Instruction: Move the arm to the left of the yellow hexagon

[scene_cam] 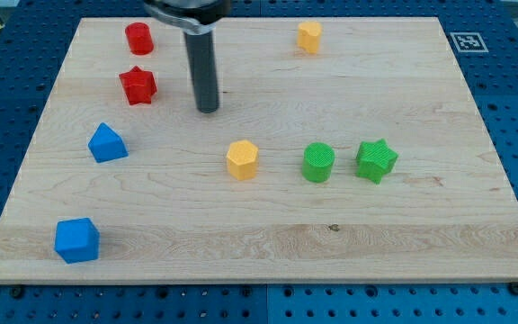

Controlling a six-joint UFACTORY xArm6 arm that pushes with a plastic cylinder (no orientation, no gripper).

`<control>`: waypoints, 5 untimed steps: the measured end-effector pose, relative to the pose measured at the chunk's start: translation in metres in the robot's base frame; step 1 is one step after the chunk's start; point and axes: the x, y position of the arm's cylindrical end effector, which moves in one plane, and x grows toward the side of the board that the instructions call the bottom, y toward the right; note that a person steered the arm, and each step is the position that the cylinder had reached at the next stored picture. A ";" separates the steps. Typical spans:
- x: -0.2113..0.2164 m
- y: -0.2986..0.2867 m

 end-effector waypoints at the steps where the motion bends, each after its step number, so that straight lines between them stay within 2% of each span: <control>1: 0.021 -0.013; 3: 0.109 -0.012; 4: 0.127 -0.008; 5: 0.127 0.009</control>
